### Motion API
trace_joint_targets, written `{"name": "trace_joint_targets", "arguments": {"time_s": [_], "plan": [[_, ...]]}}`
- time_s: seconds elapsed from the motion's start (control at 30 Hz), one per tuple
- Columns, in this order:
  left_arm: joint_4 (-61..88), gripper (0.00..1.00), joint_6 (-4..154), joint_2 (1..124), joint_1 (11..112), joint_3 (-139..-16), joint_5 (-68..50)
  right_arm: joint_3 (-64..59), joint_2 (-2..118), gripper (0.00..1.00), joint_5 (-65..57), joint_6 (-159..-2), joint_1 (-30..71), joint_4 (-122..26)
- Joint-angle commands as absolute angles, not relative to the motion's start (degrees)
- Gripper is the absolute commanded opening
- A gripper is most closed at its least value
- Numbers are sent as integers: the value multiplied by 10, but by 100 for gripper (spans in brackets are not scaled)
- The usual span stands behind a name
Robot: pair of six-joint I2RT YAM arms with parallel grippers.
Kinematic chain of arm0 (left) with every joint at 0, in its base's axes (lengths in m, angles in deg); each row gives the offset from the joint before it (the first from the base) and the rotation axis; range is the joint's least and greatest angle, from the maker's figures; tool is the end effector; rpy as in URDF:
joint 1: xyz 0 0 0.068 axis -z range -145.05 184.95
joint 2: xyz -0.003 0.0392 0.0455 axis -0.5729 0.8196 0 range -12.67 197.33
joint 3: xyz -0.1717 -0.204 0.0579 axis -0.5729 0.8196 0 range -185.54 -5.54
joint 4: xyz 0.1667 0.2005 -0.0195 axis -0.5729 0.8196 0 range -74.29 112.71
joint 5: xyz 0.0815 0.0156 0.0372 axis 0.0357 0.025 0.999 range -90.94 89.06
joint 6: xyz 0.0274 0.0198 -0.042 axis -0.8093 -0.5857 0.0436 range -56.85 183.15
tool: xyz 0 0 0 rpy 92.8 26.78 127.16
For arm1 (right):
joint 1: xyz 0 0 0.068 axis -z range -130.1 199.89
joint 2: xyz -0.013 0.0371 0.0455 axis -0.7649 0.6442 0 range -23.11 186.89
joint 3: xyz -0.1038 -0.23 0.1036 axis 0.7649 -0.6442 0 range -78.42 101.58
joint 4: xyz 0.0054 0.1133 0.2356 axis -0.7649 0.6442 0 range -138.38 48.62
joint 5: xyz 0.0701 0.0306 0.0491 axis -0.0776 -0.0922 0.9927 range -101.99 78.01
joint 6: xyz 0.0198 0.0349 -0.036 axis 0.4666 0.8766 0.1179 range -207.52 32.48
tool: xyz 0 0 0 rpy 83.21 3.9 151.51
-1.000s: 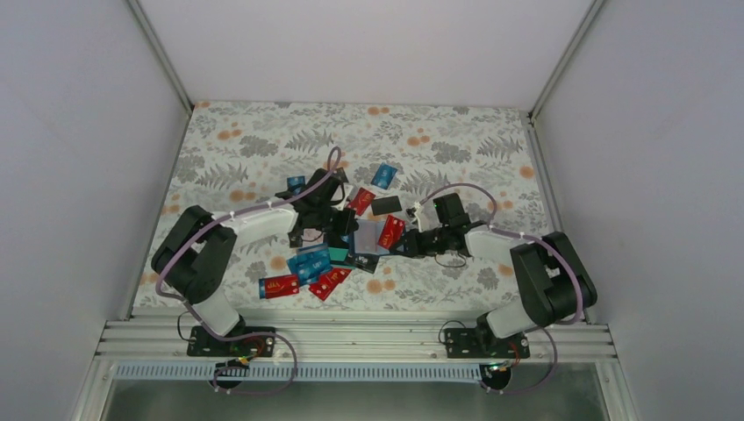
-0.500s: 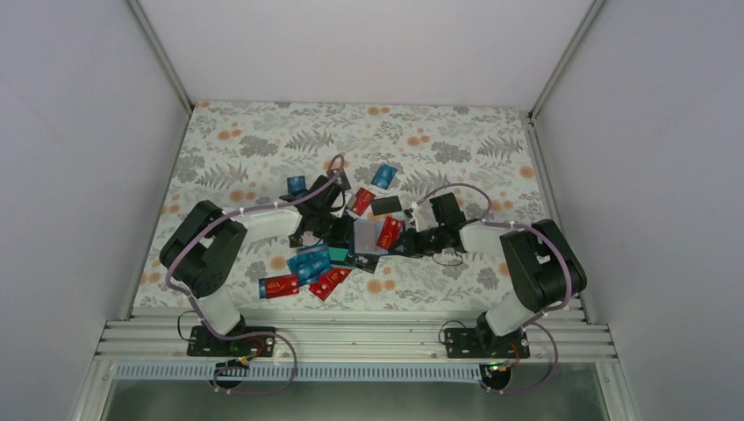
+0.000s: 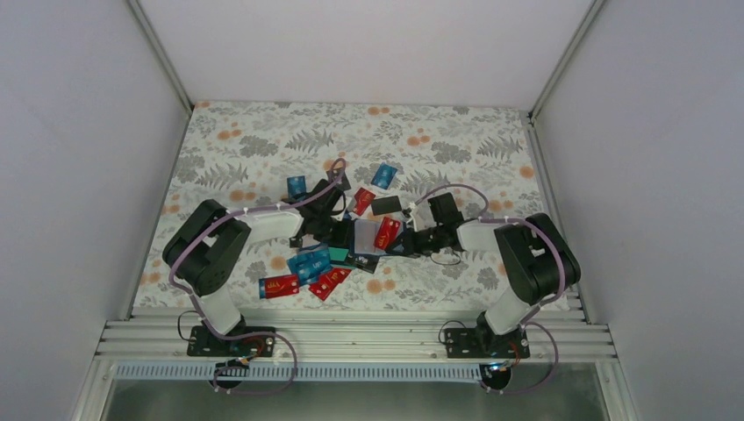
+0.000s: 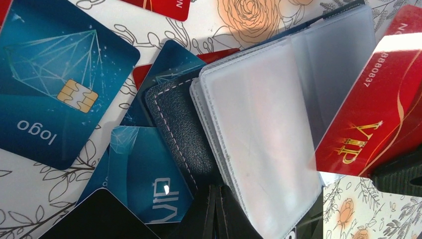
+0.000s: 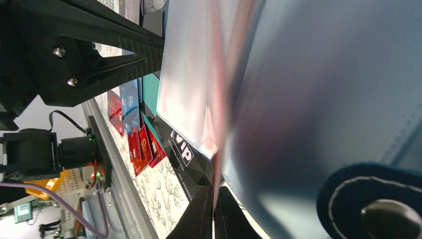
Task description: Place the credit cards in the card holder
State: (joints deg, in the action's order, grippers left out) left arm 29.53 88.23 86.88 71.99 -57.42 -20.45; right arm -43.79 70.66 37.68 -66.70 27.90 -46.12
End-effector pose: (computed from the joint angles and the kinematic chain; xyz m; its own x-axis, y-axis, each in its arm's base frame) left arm 0.2518 -0.2050 0.1387 -0.9299 0.2012 -0.3079 0.3322 0.8189 -0.4681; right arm 0.2318 0.1229 0.1121 -0.9674 -0.1427 -0.2095 -0.2534 0.5500 0.7958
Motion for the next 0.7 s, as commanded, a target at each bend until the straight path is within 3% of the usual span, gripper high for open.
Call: {"name": "trace_joint_targets", "arguments": {"time_s": [0.0,0.67], "plan": [[277,3,891,875,725,-560,-200,-428,718,4,412,-654,275,-479],[268,3,887,878,727,-559,-202,-350,832,4,511,-718,273,-378]]}}
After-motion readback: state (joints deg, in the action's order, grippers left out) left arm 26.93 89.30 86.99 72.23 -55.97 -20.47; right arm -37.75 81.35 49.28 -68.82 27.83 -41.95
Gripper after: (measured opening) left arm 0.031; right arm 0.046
